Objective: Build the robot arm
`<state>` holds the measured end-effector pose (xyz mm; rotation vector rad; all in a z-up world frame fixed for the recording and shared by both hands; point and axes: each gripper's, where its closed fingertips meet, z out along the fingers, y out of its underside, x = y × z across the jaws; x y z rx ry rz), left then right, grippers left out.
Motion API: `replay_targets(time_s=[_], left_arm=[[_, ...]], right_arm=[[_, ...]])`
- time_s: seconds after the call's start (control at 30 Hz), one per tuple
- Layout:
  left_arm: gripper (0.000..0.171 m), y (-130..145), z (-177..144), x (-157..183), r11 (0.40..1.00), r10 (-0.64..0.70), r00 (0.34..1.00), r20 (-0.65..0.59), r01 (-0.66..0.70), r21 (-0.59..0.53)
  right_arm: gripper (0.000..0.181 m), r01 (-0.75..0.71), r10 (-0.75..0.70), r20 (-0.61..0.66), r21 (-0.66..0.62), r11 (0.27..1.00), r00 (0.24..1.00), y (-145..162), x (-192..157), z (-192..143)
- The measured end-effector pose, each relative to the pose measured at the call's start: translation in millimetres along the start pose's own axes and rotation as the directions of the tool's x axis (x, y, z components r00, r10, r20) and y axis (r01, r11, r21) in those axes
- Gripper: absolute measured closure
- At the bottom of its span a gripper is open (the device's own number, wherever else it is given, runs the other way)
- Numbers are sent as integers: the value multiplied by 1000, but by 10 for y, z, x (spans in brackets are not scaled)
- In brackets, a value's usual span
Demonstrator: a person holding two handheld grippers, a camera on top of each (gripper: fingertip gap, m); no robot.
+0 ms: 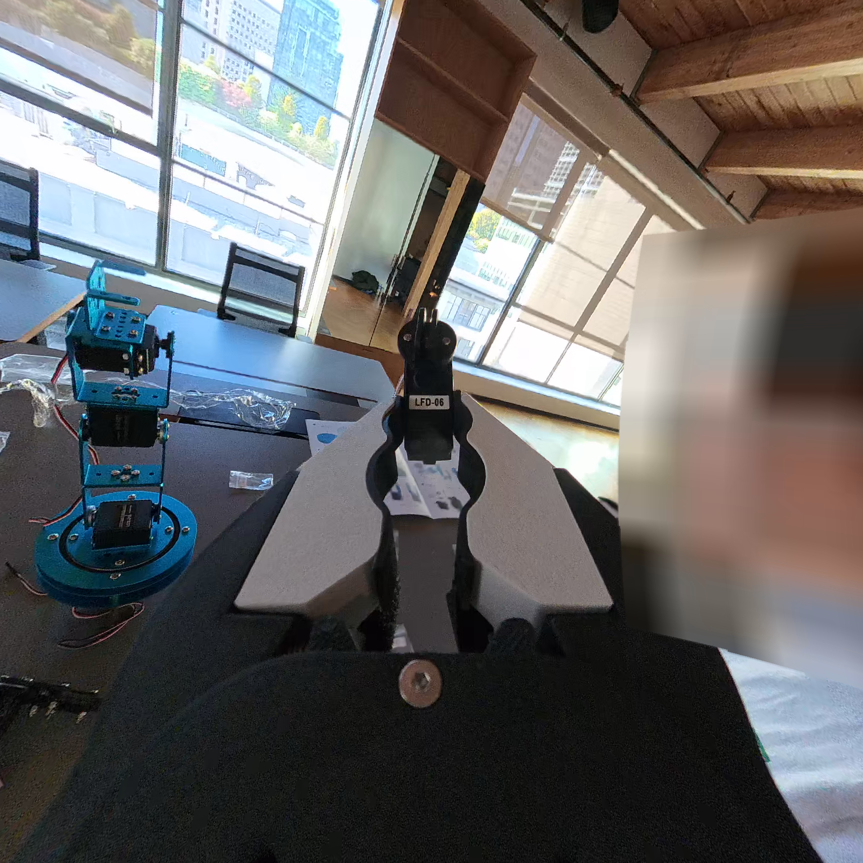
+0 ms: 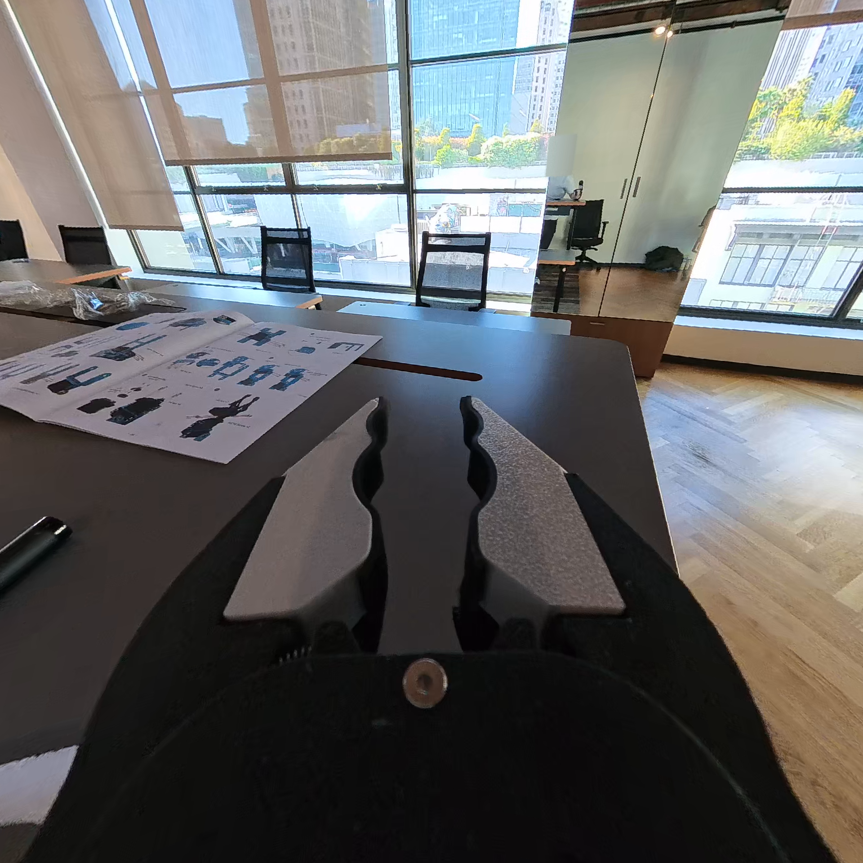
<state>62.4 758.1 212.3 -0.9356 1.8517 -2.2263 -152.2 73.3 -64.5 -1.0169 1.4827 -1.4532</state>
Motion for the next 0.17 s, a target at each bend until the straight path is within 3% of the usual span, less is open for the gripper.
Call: replay_targets(time_s=[0.17], left_arm=[[152,-15,149,-6,999,-39,999,-28,38,-15]], right_arm=[[150,4,-4,1,0,1000,1000,2,-11,-8]])
